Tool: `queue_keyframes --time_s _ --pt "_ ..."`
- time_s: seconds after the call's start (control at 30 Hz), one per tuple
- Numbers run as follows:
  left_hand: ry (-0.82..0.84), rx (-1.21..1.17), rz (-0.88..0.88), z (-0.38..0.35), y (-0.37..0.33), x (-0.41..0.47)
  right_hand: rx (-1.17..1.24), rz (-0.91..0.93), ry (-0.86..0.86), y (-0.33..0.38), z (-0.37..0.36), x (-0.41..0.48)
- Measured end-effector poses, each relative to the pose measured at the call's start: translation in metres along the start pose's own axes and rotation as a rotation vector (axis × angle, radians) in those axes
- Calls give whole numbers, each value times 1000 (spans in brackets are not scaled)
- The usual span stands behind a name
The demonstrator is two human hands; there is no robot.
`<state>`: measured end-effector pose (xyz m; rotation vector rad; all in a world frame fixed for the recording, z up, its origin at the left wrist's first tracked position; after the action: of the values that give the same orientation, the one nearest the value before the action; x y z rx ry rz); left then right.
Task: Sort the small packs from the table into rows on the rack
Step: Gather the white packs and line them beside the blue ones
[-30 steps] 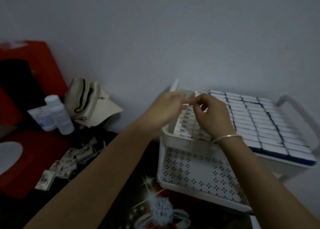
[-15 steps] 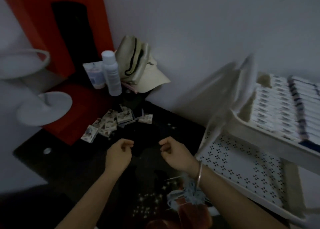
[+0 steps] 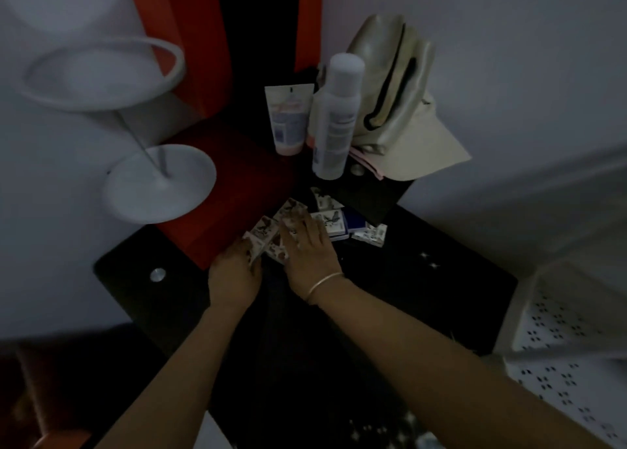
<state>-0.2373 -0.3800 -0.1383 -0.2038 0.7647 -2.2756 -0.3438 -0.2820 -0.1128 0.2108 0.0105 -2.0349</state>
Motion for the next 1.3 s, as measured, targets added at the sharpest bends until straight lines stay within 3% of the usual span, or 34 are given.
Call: queue_keyframes --time_s 0.17,0.3,0.4,0.47,0.6,0.7,0.87,1.03,1.3 --pt "-50 6 103 1 4 7 -381 51 132 -17 -23 23" --pt "17 20 122 -10 15 -1 -396 122 53 -13 -24 1" --pt "34 26 129 -13 15 -12 -277 185 -102 -9 -29 -22" --pt "87 -2 143 -13 14 -20 -129 125 -71 -10 -38 -36" --pt "238 -157 201 -17 13 -40 269 -98 6 -21 -43 -55" --pt "317 -329 289 -18 10 -58 481 -279 220 -36 -48 -71" --pt "423 -721 384 -18 -7 -84 590 -371 352 -47 -53 -110" --pt "397 -862 335 3 -60 -97 786 -495 84 -63 -24 -158" --pt "539 -1136 -7 52 -225 -114 788 -332 -384 -106 153 -254"
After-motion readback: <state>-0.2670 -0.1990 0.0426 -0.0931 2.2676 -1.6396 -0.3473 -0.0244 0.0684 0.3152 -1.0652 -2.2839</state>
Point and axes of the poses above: each hand's wrist, its own x-axis towards the middle knuckle, its own z-axis out of the back of the hand, y = z × x, the point moved 4 cm from there along x, towards the middle knuckle, and after that the axes turned 6 degrees about y, right-handed, at the moved point
